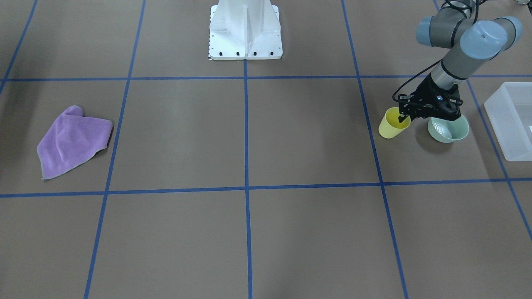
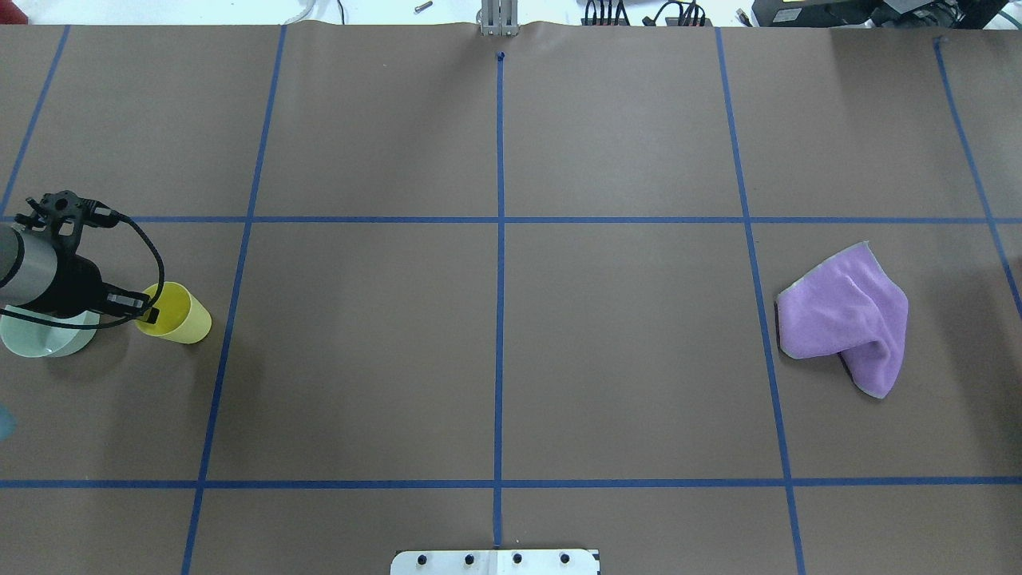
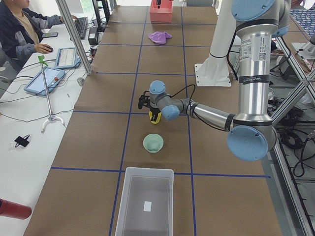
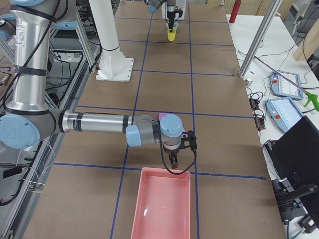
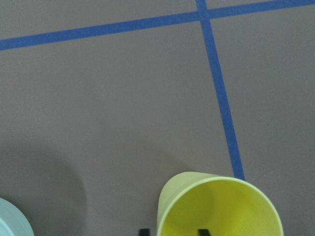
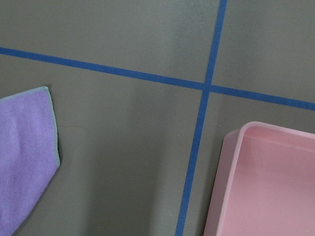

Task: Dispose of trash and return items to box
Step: 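Lift the yellow cup with the left gripper and carry it into the clear bin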

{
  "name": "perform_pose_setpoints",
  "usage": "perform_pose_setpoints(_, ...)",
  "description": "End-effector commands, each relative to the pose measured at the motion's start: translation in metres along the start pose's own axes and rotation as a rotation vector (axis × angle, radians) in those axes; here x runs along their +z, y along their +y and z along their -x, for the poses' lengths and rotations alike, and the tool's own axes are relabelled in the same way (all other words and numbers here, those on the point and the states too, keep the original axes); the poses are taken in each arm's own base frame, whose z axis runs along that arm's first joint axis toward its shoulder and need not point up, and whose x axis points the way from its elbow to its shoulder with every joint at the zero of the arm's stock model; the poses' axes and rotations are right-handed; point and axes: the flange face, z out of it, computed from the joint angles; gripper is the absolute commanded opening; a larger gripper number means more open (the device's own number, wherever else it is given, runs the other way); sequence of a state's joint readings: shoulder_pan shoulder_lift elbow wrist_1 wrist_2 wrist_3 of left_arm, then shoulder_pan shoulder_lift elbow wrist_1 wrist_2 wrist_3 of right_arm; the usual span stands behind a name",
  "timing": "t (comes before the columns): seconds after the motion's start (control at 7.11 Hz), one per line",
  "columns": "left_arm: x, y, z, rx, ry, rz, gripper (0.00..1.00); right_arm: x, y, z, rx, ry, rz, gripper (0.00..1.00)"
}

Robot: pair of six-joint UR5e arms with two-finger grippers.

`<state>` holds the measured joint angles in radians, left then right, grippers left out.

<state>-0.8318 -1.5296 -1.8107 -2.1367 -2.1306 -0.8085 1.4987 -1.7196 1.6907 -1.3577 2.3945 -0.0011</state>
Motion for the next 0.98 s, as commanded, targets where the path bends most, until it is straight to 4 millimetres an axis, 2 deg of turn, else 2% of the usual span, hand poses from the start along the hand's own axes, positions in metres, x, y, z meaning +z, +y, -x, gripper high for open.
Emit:
perform_pose_setpoints(0.0, -0.013, -0.002, -0.003, -0.002, 0.027, 0.000, 0.00, -0.001, -0.002, 0.004, -0.005, -0.013, -0.002, 1.00)
perform_pose_setpoints(0.14, -0.037, -0.009, 0.005, -0.025, 0.074, -0.001, 0.00, 0.000, -0.003, 0.011, -0.011, -0.064, 0.000, 1.00)
perform_pose_setpoints(0.28, -0.059, -0.017, 0.025, 0.047, 0.087, -0.025, 0.00, 0.002, -0.006, 0.018, -0.008, -0.088, 0.003, 1.00)
perform_pose_setpoints(0.56, -0.118, -0.042, 0.118, 0.184, -0.050, -0.032, 0.00, 0.015, -0.022, 0.065, 0.063, -0.109, -0.017, 1.00)
perform_pose_setpoints(0.84, -0.170, -0.044, 0.198, 0.277, -0.137, -0.017, 0.00, 0.040, -0.029, 0.120, 0.135, -0.137, -0.075, 1.00)
